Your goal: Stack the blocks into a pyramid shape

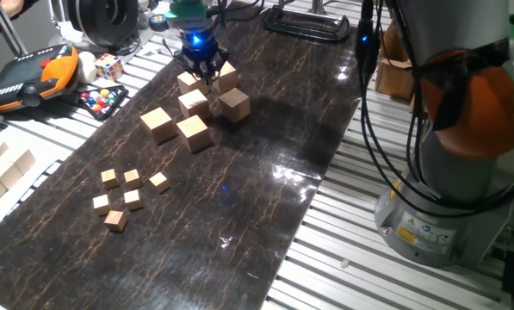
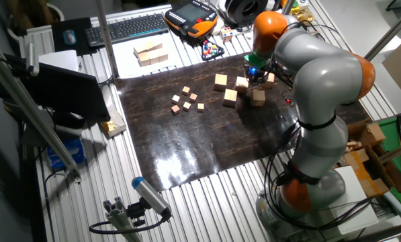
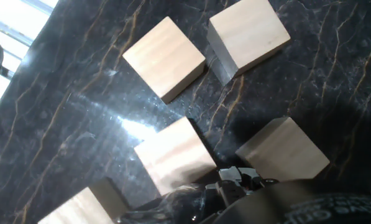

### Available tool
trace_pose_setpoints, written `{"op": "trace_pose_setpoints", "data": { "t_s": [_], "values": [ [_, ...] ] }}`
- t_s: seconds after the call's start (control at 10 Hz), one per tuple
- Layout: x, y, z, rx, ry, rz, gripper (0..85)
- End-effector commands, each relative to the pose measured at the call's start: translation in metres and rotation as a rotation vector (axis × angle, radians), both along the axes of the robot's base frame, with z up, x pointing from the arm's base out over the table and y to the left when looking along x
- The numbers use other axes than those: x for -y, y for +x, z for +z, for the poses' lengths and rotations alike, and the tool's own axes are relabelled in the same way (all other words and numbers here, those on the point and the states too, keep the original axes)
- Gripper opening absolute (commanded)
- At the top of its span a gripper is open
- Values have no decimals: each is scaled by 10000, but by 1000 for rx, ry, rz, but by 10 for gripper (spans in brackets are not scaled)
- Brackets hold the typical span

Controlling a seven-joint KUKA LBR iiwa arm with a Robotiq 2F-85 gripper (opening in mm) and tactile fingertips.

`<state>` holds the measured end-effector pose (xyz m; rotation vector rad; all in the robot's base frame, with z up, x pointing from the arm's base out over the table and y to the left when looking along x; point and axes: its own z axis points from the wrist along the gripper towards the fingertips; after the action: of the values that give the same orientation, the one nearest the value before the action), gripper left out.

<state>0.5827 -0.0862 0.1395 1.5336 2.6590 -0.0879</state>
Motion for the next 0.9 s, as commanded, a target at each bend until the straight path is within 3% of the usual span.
{"op": "trace_pose_setpoints", "data": {
  "t_s": [0.0,0.4,0.5,0.6,0.8],
  "values": [
    [-51,12,11,-1,5,-6,7],
    [-51,12,11,-55,28,-87,7],
    [-51,12,11,-58,37,-100,7],
    [-51,12,11,-41,60,-128,7],
    [-51,12,11,-28,42,-135,7]
  ]
}}
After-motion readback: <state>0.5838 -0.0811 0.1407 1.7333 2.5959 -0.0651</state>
